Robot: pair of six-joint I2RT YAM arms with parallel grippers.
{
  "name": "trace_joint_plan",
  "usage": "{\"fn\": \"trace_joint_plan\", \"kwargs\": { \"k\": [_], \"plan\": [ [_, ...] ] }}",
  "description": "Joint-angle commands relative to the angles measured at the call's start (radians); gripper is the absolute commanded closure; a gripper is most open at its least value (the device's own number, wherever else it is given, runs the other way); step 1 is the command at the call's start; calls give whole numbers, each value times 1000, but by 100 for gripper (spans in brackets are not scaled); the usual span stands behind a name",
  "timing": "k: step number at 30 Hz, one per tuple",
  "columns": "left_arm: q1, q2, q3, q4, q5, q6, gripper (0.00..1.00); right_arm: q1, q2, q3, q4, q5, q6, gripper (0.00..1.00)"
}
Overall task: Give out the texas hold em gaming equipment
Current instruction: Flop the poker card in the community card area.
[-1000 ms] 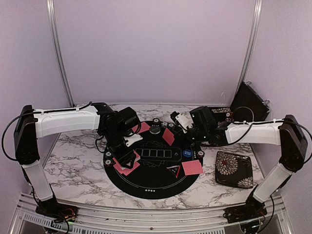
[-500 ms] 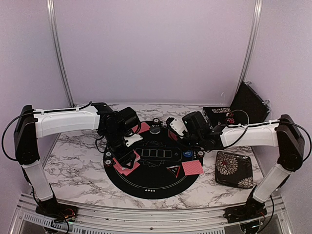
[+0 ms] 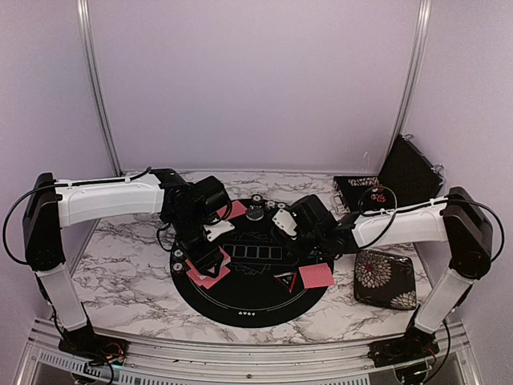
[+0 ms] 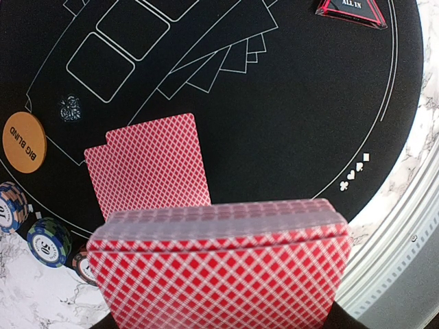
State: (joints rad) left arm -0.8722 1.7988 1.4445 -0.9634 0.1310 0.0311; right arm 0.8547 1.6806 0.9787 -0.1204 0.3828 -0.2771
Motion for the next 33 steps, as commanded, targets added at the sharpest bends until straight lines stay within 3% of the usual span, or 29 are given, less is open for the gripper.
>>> {"fn": "trace_joint_plan", "kwargs": {
  "k": [1, 3, 12, 18, 21, 25, 29, 33],
  "plan": [
    [4, -10, 6, -15, 18, 12, 46, 29, -15, 5, -54, 22, 27, 78],
    [4, -10, 7, -14, 17, 11, 46, 37, -17, 13, -78, 13, 43, 69],
    [4, -12, 2, -12, 18, 11, 46, 44, -126, 23, -143, -141, 152, 49],
    [3, -10, 5, -11, 21, 12, 46, 19, -168, 33, -136, -318, 339, 38],
    [4, -11, 5, -12, 22, 11, 46, -11, -181, 26, -96, -454, 489, 25],
    [4, -13, 7, -12, 23, 12, 46, -95, -189, -52, 90, -766, 756, 18],
    [4, -15, 7, -12, 23, 12, 46, -107, -149, -78, 186, -885, 914, 16],
    [2, -15, 8, -13, 24, 10, 46, -115, -91, -162, 452, -1037, 1123, 16]
  ]
}}
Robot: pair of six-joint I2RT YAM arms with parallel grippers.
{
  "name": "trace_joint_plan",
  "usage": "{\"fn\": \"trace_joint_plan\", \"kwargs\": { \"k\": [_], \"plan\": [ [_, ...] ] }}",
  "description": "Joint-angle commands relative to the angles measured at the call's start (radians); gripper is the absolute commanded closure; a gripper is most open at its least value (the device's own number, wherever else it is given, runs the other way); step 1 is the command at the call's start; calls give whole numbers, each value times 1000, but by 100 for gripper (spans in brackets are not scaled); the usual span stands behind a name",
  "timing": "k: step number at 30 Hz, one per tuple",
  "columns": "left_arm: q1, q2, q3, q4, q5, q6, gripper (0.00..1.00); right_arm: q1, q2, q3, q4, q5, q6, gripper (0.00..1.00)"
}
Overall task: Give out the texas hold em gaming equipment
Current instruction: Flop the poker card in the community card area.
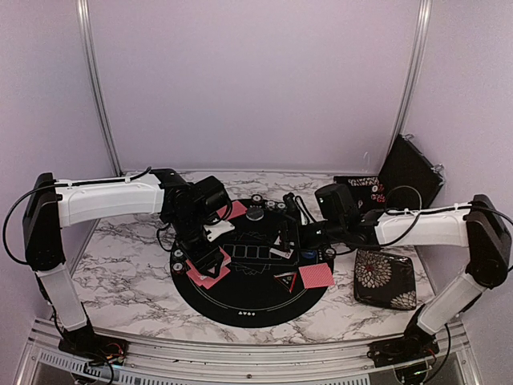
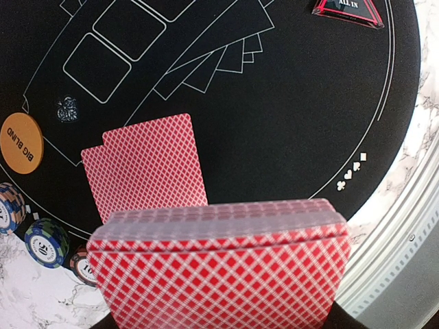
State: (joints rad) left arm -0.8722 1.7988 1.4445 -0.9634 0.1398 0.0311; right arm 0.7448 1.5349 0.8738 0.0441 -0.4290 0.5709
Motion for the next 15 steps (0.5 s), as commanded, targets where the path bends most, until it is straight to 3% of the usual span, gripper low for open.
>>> {"fn": "trace_joint_plan", "kwargs": {
  "k": [1, 5, 15],
  "plan": [
    [2, -16, 8, -12, 15, 11, 46, -4, 75, -72, 372, -252, 340, 16],
    [2, -18, 10, -13, 15, 12, 46, -3, 160, -113, 572, -310, 481, 18],
    [2, -20, 10, -12, 14, 12, 45, 39, 319, -80, 812, -354, 664, 23]
  ]
}}
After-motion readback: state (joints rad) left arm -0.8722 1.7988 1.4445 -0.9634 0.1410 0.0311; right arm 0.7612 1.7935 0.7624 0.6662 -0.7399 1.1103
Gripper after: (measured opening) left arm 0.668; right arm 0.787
